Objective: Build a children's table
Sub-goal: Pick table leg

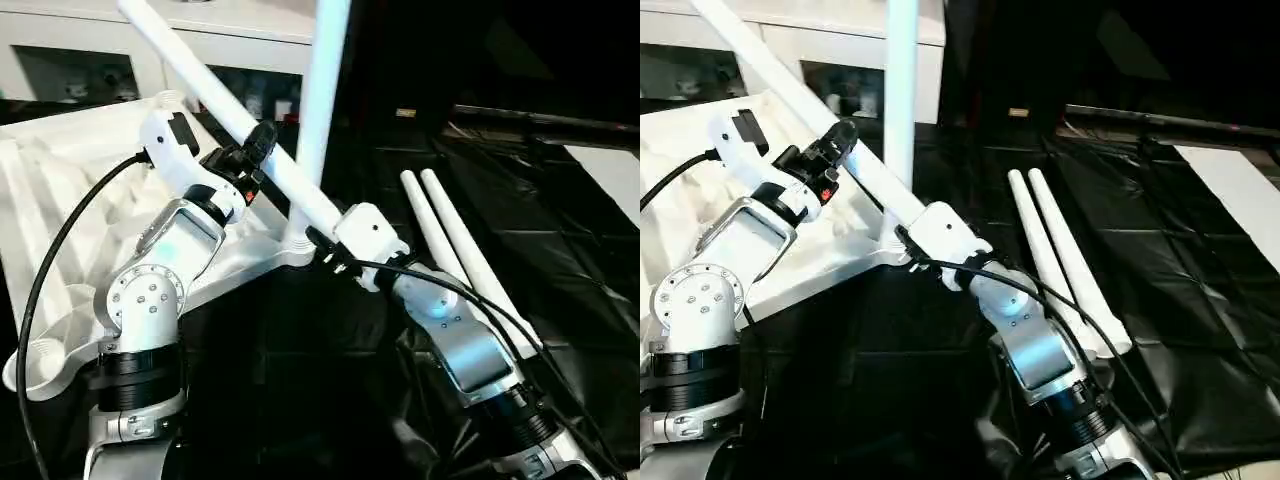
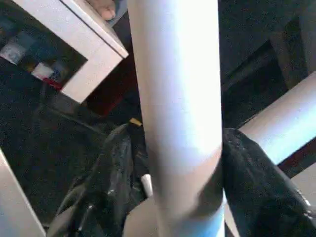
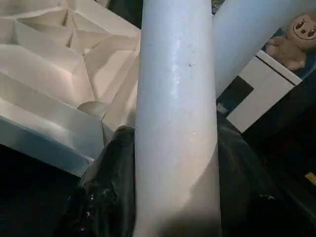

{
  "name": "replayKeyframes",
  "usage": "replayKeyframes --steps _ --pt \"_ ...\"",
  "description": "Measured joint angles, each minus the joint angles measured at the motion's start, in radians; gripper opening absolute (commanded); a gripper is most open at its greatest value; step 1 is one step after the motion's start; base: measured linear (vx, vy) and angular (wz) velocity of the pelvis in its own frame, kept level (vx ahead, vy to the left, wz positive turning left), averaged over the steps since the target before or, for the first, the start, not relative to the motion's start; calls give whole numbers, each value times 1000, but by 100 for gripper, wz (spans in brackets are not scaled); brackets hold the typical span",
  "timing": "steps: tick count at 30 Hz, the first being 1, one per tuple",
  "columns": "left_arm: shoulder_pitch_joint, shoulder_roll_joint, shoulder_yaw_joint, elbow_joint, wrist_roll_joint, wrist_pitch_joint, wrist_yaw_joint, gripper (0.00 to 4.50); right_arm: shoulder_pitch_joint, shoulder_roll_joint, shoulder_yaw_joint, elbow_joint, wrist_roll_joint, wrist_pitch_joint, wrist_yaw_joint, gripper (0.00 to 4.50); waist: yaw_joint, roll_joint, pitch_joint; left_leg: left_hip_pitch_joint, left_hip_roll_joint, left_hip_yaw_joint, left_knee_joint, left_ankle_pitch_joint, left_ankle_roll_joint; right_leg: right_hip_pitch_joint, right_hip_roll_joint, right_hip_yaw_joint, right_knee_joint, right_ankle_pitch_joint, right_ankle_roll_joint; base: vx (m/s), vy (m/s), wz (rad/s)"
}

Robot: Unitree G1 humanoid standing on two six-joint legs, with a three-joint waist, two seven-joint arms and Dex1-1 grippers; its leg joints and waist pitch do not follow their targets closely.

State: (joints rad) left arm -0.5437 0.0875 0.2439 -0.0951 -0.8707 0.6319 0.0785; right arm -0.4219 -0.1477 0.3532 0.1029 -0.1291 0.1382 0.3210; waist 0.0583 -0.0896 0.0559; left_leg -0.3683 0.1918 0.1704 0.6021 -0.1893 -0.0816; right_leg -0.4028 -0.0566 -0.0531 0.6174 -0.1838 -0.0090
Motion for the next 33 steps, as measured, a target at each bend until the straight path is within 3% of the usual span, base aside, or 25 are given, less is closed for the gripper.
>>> replayKeyframes --steps 7,9,12,15,16,23,31,33 --pt "16 3 6 -23 -18 3 -11 208 -1 9 -2 29 7 -46 14 184 0 0 0 0 0 0 0 0 0 0 0 0 0 0 0 0 0 0" --pt "23 19 7 -38 -19 8 -28 185 -1 16 -13 30 51 -51 58 240 0 0 0 0 0 0 0 0 0 0 0 0 0 0 0 0 0 0" --pt "23 57 12 -43 -17 19 -63 179 0 19 -28 17 141 -42 144 257 0 -1 0 0 0 0 0 0 0 0 0 0 0 0 0 0 0 0" --pt "43 149 15 -39 -17 62 -144 173 2 1 -64 -82 313 73 298 280 -1 -4 0 0 1 0 0 0 1 0 1 0 1 0 0 0 0 0" --pt "46 166 13 -39 -20 73 -171 171 2 -14 -73 -98 343 101 330 298 1 -5 -1 0 1 0 1 0 1 0 0 0 1 0 0 0 0 0" --pt "54 289 28 -41 -107 179 -337 170 1 -120 -107 -112 524 324 541 300 9 -14 -1 1 0 0 2 1 2 1 0 0 2 1 -1 0 0 0" --pt "52 299 37 -86 -244 245 -460 170 -1 -157 -105 -120 567 448 586 300 26 -16 -1 2 1 0 3 2 1 0 0 0 6 0 -1 0 0 0" --pt "46 300 36 -88 -258 249 -480 170 -1 -160 -100 -122 572 471 597 274 29 -16 -1 2 1 0 3 2 1 0 0 0 6 -2 2 0 0 0"
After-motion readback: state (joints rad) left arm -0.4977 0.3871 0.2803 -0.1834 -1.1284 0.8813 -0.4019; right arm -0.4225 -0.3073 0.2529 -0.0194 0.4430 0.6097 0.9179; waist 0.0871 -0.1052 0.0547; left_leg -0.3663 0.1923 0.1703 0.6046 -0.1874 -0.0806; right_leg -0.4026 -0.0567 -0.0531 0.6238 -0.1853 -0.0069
